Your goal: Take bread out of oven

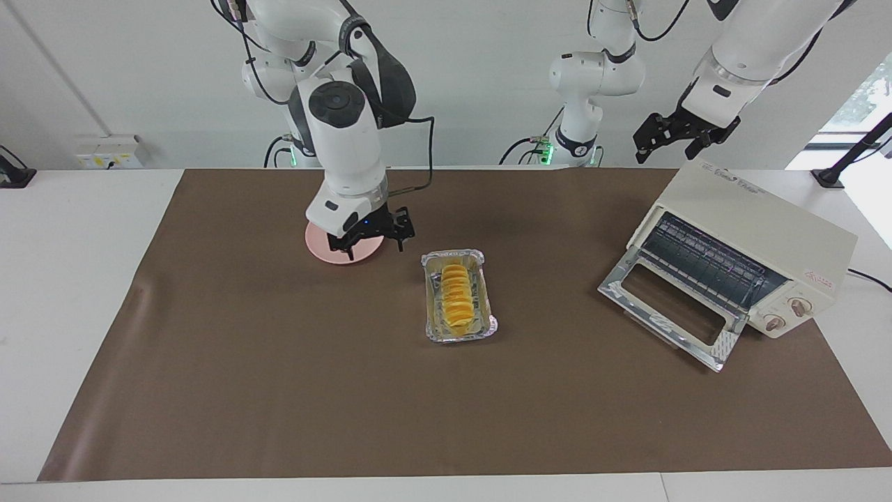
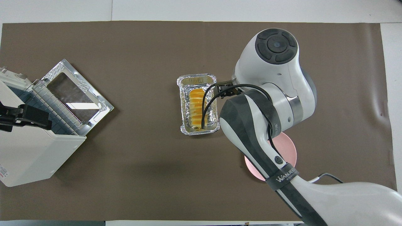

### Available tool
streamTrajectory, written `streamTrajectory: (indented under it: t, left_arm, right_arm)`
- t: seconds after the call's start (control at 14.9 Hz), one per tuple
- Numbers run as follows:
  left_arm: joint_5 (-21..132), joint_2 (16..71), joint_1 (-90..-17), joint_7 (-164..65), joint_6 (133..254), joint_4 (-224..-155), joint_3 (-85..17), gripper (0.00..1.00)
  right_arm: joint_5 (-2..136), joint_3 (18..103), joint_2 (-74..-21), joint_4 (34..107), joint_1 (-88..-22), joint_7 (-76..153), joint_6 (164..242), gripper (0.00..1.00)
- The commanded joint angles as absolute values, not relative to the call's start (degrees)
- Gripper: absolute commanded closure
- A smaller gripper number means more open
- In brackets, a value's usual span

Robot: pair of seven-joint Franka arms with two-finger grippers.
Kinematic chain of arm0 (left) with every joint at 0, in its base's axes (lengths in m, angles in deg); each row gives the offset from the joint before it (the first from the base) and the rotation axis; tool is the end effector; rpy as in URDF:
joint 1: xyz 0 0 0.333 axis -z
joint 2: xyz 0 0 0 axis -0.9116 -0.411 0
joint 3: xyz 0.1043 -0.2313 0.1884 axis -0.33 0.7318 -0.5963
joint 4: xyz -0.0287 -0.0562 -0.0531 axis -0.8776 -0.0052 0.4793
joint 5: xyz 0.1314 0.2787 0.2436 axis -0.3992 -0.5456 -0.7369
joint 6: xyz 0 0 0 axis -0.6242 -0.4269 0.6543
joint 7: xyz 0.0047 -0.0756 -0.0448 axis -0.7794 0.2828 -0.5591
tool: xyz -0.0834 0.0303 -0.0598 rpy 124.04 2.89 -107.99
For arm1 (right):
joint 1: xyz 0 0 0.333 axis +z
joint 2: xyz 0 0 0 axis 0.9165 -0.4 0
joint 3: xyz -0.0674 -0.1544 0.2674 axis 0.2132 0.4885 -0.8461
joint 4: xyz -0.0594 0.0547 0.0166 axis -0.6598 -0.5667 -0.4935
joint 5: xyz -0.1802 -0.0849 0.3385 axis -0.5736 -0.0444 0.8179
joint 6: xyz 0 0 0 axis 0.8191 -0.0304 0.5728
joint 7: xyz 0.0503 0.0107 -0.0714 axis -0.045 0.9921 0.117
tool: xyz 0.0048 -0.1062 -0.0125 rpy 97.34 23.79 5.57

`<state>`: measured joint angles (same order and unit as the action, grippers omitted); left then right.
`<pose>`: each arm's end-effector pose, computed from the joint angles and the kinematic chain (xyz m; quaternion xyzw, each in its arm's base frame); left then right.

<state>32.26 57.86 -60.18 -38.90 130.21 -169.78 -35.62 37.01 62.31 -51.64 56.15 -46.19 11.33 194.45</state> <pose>0.4969 -0.0623 0.6478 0.9956 -0.0211 -0.0912 0.0077 0.5981 0.2808 0.4515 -0.9985 -0.0496 0.0074 0.0204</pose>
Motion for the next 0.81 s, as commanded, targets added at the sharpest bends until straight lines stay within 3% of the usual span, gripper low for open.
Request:
streamTrajectory:
  t: [0.0, 0.13, 0.74]
  left_arm:
    - [33.1, 58.4, -60.5, -38.2, 132.5, -171.4, -35.4, 0.00]
    - [32.8, 55.2, -60.5, -38.3, 132.2, -168.9, -35.5, 0.00]
    - [31.1, 54.7, -60.7, -38.3, 131.0, -170.5, -35.4, 0.00]
  right_arm:
    - [37.9, 62.4, -54.6, 55.8, -46.4, 10.2, 197.1, 0.00]
    - [37.9, 62.5, -56.2, 56.4, -44.8, 9.1, 199.7, 0.00]
    - [41.8, 62.4, -55.3, 65.9, -44.4, 8.0, 208.7, 0.00]
